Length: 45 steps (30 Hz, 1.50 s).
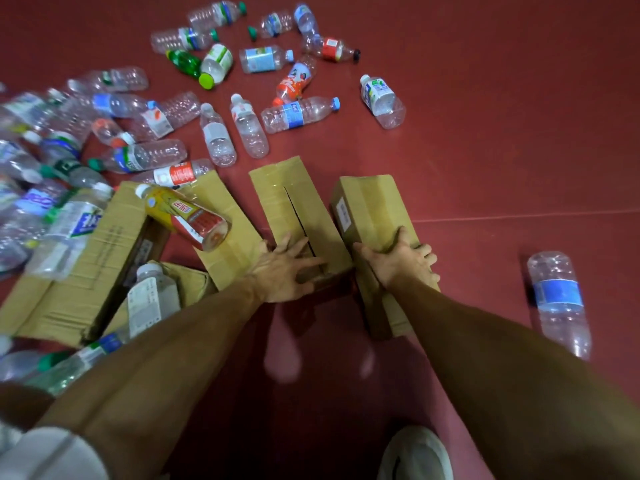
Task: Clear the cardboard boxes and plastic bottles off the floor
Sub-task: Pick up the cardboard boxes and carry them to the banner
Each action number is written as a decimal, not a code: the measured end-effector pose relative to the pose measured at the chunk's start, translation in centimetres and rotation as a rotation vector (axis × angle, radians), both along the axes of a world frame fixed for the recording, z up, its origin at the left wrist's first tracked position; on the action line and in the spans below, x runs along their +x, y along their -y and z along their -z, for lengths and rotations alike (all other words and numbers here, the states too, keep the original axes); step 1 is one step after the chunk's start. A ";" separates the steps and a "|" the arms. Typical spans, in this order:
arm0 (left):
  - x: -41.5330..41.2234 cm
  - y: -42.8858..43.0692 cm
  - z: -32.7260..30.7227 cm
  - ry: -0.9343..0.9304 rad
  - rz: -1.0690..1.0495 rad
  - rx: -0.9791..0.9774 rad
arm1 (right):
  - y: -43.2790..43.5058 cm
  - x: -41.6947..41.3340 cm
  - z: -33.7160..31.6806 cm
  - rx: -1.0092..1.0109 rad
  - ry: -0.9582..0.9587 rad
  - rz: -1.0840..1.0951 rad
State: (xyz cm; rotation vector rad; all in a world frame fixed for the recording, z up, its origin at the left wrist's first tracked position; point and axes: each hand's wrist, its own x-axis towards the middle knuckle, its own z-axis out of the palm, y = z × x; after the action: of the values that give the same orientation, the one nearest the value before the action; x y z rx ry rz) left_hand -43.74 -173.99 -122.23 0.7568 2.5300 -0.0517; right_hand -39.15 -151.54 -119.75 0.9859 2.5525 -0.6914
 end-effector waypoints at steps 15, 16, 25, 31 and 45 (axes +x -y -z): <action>-0.8 -3.3 2.2 0.040 -0.321 0.064 | -3.1 1.3 0.3 0.149 0.170 0.009; -1.0 -3.3 2.2 0.060 -0.318 0.060 | -3.7 1.6 0.6 0.150 0.181 0.047; 0.5 -3.1 0.3 0.144 -0.067 -0.001 | -3.8 1.9 0.9 0.115 0.182 0.012; -1.3 -4.8 -1.9 0.090 -0.177 0.070 | -3.8 1.1 0.7 0.064 0.167 -0.142; -2.0 -7.6 1.4 0.095 -0.551 0.175 | -5.3 2.0 1.2 0.015 0.169 -0.094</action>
State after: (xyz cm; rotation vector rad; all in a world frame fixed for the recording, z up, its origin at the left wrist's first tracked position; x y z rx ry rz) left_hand -45.70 -166.43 -123.63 0.0978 2.5820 0.3838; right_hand -37.18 -146.25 -120.92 0.8835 2.4414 -0.5397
